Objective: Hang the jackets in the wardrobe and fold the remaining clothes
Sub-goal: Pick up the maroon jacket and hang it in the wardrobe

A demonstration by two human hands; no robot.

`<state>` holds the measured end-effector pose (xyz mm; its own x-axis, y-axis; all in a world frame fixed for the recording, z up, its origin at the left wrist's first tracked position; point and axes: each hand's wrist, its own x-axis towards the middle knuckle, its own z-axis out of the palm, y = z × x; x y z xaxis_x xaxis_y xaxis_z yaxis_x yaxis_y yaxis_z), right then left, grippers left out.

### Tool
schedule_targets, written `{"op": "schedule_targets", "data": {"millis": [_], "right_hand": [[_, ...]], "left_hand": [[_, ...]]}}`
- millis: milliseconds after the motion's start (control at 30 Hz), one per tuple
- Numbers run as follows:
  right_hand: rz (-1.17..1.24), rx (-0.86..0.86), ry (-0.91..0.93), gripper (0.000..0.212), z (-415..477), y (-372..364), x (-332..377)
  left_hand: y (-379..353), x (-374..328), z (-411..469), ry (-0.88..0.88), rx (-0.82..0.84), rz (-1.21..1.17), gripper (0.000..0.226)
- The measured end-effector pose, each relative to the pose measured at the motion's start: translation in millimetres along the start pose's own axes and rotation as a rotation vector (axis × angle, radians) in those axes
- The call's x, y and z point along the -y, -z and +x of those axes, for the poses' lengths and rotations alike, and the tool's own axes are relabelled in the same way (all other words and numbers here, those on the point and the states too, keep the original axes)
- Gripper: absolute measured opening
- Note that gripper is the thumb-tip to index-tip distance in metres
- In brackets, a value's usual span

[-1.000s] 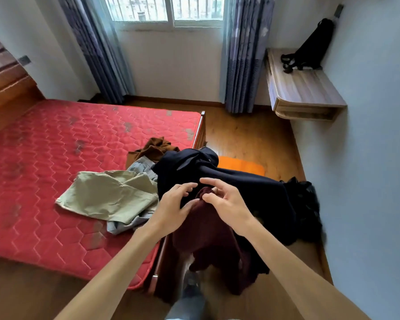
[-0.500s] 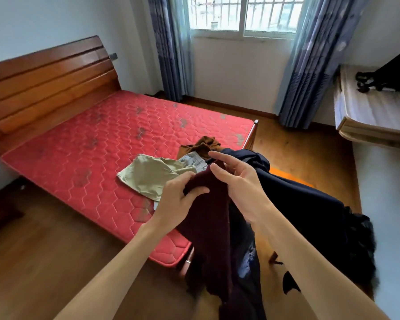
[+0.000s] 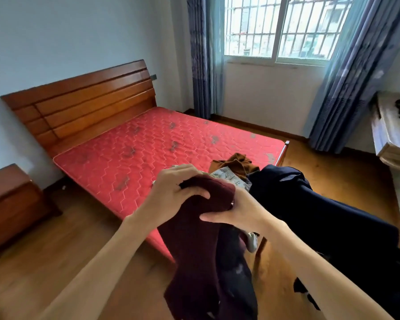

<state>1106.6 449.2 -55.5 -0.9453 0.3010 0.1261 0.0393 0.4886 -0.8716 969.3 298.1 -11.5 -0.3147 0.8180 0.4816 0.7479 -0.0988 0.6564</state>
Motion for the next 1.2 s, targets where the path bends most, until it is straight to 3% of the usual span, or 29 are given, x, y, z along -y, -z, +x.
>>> {"op": "schedule_targets", "data": {"millis": [133,300,367,500,600,667,733,867,933,1100,1200], "right_hand": [[0.078,-0.149,0.068,0.041,26,-56,33],[0.099,-0.283,0.173,0.021,57,-109,79],[0.167,-0.290,0.177,0.022,68,-124,98],[0.268,-0.350,0.251,0.022,88,-150,142],[0.271,-0.338,0.317,0.026,101,-164,175],[0.263,-0.319,0.360,0.029,107,-170,195],[0.264,-0.297,0.414,0.031,112,-178,210],[0.263,-0.228,0.473,0.034,123,-194,229],[0.267,-0.163,0.472,0.033,131,-204,233],[0.228,0.009,0.412,0.057,167,-219,229],[0.145,0.058,0.385,0.072,192,-228,223]], "left_hand": [[57,6,-31,0.127,-0.181,0.012,0.018],[113,25,-99,0.262,-0.802,0.173,0.040],[119,27,-132,0.307,-0.922,0.182,0.035],[103,41,-176,0.358,-0.720,0.113,0.037],[94,54,-189,0.469,-0.445,0.182,0.070],[95,61,-191,0.563,-0.371,0.184,0.088],[101,71,-197,0.622,-0.448,0.101,0.092],[120,89,-204,0.732,-0.571,0.064,0.040],[128,95,-208,0.731,-0.596,0.034,0.028],[161,100,-226,0.793,-0.592,-0.047,0.021],[174,107,-234,0.857,-0.638,0.007,0.057]]}}
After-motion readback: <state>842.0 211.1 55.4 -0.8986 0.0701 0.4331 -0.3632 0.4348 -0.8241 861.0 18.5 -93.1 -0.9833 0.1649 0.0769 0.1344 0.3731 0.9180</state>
